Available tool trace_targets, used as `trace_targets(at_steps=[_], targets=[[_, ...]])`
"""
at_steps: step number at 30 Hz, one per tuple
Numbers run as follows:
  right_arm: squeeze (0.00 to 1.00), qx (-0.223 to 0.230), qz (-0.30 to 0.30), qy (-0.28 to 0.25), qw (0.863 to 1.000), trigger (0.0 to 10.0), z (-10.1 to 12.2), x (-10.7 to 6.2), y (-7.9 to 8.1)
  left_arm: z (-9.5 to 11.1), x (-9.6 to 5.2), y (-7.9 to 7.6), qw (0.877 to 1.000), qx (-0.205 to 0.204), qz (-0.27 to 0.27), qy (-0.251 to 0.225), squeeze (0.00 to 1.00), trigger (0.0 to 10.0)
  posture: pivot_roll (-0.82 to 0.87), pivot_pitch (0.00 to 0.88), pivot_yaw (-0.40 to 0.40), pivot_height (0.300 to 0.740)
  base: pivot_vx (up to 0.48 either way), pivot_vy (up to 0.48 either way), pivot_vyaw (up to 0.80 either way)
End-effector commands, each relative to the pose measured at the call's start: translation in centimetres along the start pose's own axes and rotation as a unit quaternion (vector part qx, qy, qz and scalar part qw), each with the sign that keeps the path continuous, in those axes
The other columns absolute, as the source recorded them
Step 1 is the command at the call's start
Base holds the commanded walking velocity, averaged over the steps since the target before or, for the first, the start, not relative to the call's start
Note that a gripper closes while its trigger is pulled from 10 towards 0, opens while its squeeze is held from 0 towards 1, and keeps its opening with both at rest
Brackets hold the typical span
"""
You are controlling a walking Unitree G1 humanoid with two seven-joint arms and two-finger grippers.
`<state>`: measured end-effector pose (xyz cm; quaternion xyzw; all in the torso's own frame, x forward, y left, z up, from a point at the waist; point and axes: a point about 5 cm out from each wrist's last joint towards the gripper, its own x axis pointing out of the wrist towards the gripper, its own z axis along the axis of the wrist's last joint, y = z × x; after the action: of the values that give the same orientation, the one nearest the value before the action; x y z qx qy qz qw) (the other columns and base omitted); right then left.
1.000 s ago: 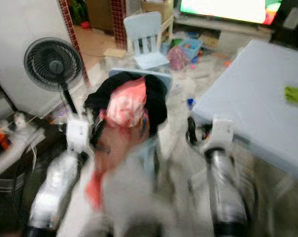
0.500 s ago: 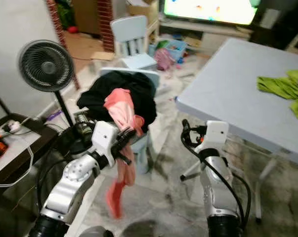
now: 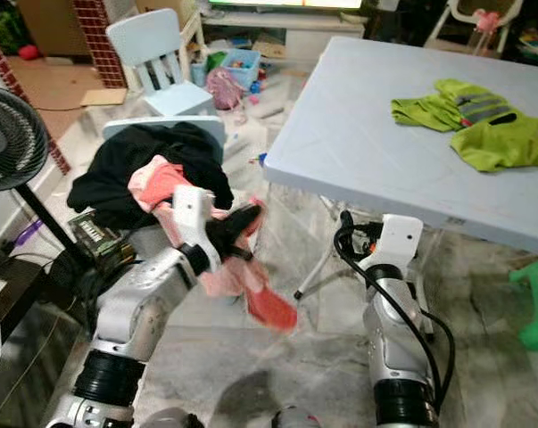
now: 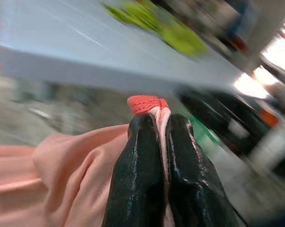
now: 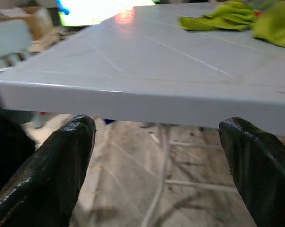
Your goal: Hang hanger
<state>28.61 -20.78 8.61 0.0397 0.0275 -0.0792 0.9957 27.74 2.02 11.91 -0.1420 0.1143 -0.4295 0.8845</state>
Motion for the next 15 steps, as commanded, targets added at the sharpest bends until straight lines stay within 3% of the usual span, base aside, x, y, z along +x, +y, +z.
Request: trace_targets(at_steps=[1, 3, 7, 8, 11, 15], targets=[[0.00, -0.014, -0.028, -0.010, 0.999, 10.0, 0.3, 0.3, -0.7, -0.7, 0.9, -1.5, 0.999, 0.015, -0.037, 0.030, 0.00, 10.0, 0.00, 0.000, 0.004, 0.740, 0.000, 0.000, -0.78], [0.00, -0.016, -0.031, -0.011, 0.999, 10.0, 0.4, 0.3, -0.8, -0.7, 1.0, -1.5, 0.999, 0.020, -0.036, 0.032, 0.00, 10.0, -0.01, 0.000, 0.007, 0.740, 0.000, 0.000, -0.78], [0.00, -0.036, -0.048, -0.023, 0.998, 10.0, 0.7, 0.1, -1.4, -1.3, -0.3, 0.7, 0.999, 0.031, 0.023, 0.031, 0.00, 10.0, -0.01, 0.000, 0.011, 0.740, 0.000, 0.000, -0.78], [0.00, -0.034, -0.054, -0.019, 0.998, 10.0, 0.5, -0.2, -1.7, -2.5, -2.1, 2.4, 0.995, 0.061, 0.066, 0.048, 0.00, 10.0, -0.01, 0.000, 0.009, 0.740, 0.000, 0.000, -0.78], [0.00, -0.024, -0.055, -0.014, 0.998, 10.0, 0.3, -0.4, -1.9, -3.4, -3.9, 3.7, 0.989, 0.080, 0.106, 0.061, 0.00, 10.0, -0.01, 0.000, 0.005, 0.740, 0.000, 0.000, -0.73], [0.00, -0.022, -0.051, -0.009, 0.998, 10.0, 0.0, -0.8, -2.0, -4.2, -6.4, 5.1, 0.981, 0.086, 0.164, 0.060, 0.00, 10.0, 0.00, 0.000, -0.004, 0.740, 0.000, 0.000, 0.00]])
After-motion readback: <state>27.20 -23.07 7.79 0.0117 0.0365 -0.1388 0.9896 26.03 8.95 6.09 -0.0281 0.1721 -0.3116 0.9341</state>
